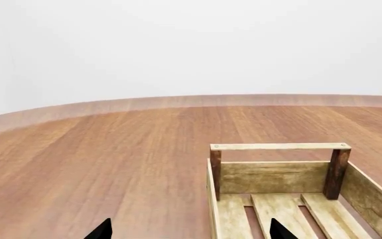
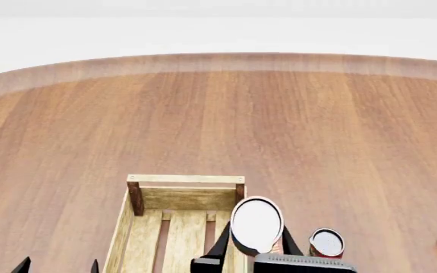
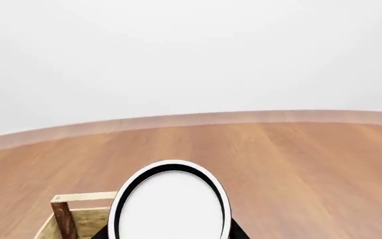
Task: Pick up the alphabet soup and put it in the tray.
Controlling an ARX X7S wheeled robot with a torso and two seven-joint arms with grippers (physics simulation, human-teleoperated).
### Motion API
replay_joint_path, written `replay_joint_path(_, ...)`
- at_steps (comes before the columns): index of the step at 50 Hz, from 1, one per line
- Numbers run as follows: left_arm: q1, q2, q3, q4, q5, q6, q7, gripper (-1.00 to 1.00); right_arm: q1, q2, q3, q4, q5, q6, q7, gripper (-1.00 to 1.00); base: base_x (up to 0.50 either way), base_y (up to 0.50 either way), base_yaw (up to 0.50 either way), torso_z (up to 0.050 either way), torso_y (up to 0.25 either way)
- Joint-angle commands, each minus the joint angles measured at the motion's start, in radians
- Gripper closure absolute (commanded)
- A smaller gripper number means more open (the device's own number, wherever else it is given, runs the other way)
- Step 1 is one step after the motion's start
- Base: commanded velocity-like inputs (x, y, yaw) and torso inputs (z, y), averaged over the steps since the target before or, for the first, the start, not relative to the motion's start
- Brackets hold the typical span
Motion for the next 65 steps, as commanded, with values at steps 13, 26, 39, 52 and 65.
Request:
replay_joint_path(13, 0.001, -0.007, 0.008, 0.002, -0.007, 0.002, -0.008, -1.00, 0.103, -0.076, -0.111, 0.172, -0.089, -0.052, -0.081, 1.00, 0.00, 0.00, 0.00, 0.001, 0.001)
replay_joint_path(26, -0.002, -0.010, 0.013, -0.001, -0.011, 0.004, -0.011, -1.00, 0.149, -0.126, -0.163, 0.312, -0.116, -0.108, -0.123, 1.00, 0.00, 0.00, 0.00, 0.000, 0.001)
replay_joint_path(39, 0.000, -0.014, 0.016, 0.006, -0.016, 0.003, -0.015, -1.00, 0.167, -0.168, -0.208, 0.428, -0.153, -0.181, -0.137, 1.00, 0.00, 0.00, 0.00, 0.000, 0.000)
replay_joint_path(52, -0.002, -0.016, 0.020, 0.003, -0.020, 0.007, -0.017, -1.00, 0.179, -0.204, -0.242, 0.570, -0.173, -0.321, -0.173, 1.00, 0.00, 0.00, 0.00, 0.000, 0.001)
replay_joint_path(65, -0.004, -0.019, 0.022, -0.001, -0.026, 0.011, -0.019, -1.00, 0.216, -0.249, -0.261, 0.773, -0.162, -0.426, -0.206, 1.00, 0.00, 0.00, 0.00, 0.000, 0.001)
